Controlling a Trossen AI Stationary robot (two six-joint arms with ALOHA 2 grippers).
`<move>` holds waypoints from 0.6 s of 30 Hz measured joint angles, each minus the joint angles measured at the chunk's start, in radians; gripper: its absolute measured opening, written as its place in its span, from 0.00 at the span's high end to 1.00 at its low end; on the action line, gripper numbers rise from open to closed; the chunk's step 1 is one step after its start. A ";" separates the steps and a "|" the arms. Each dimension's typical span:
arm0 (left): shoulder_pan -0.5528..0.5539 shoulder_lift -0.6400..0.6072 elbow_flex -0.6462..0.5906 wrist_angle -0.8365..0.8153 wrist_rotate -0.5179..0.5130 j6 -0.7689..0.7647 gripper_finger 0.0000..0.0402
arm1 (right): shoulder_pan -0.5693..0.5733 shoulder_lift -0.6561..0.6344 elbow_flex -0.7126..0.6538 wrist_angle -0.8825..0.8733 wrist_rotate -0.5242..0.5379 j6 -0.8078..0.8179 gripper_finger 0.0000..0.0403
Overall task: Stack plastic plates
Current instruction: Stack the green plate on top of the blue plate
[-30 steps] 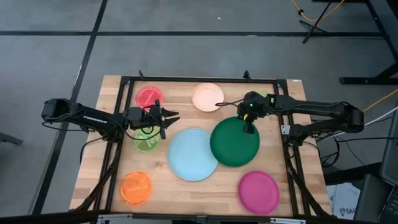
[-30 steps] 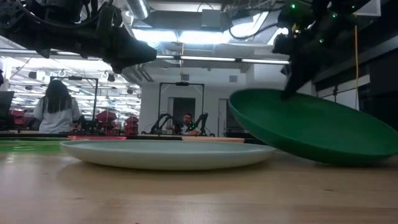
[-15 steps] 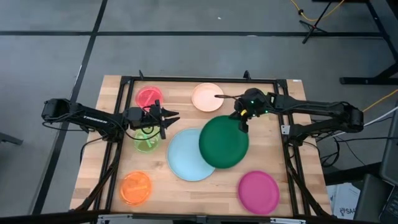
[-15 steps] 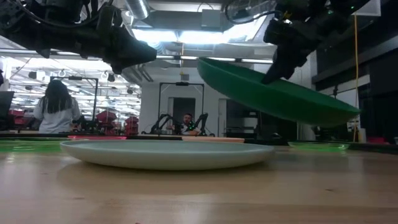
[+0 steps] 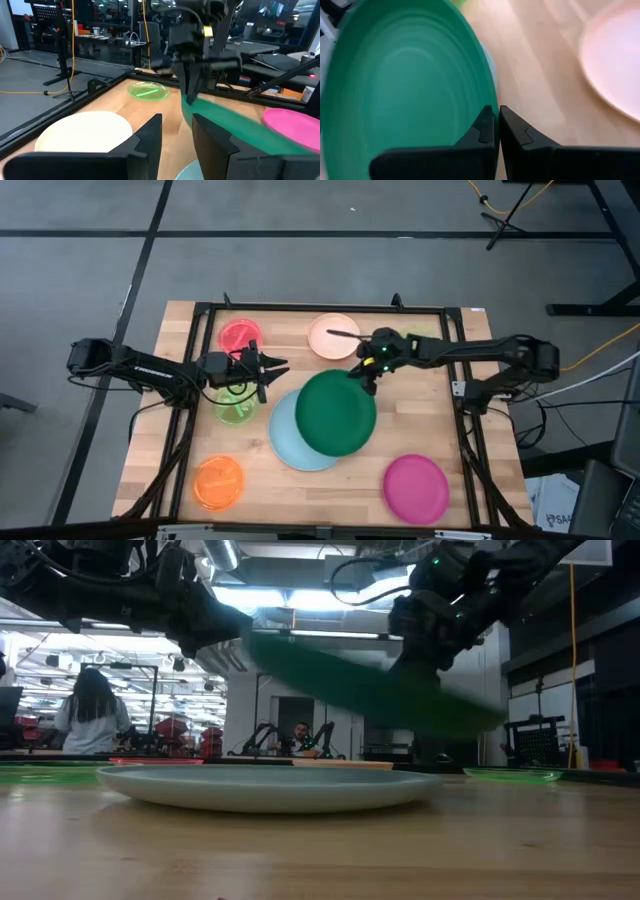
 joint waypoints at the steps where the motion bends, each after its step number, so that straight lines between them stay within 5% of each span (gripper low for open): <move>1: 0.000 0.000 0.000 0.000 0.000 0.000 0.75 | 0.007 0.021 0.003 0.017 -0.006 0.001 1.00; 18: 0.000 0.000 0.000 -0.001 0.000 0.000 0.75 | 0.086 0.295 0.125 0.145 0.002 0.027 1.00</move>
